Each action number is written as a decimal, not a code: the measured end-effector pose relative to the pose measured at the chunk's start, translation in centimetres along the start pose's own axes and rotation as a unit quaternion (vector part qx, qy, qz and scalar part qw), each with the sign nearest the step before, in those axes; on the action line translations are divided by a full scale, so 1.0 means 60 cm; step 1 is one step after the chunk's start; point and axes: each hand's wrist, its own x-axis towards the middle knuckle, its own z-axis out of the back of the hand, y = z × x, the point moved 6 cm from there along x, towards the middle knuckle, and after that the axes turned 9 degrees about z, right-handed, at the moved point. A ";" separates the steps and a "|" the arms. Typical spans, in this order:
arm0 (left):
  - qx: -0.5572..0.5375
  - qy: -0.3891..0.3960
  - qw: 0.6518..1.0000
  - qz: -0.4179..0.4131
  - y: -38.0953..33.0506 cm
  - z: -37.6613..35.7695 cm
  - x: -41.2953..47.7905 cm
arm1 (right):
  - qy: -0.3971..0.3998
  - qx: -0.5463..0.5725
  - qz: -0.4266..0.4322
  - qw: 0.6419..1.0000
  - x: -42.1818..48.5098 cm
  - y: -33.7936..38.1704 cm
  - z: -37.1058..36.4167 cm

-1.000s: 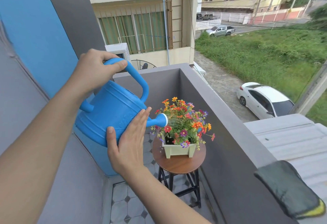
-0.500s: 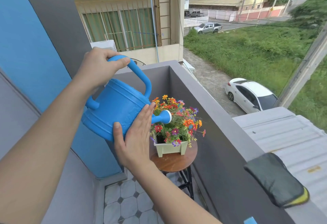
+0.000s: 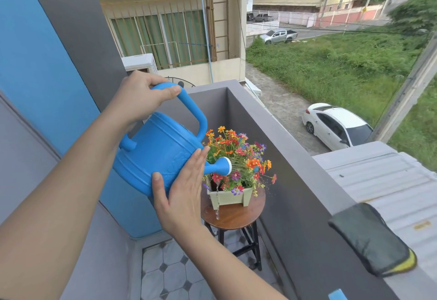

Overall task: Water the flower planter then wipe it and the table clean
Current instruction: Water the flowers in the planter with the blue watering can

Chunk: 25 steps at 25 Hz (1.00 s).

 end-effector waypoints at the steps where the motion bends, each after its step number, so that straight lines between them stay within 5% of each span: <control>1: -0.004 -0.003 1.000 0.000 -0.002 -0.003 0.001 | -0.002 -0.006 0.001 1.000 0.004 -0.003 0.004; 15: 0.001 -0.006 1.000 0.019 -0.009 -0.009 -0.003 | -0.009 0.020 -0.006 1.000 0.000 0.004 0.014; 25: -0.010 -0.165 0.986 0.014 -0.007 0.044 -0.004 | 0.049 0.023 0.049 0.997 0.075 -0.012 0.004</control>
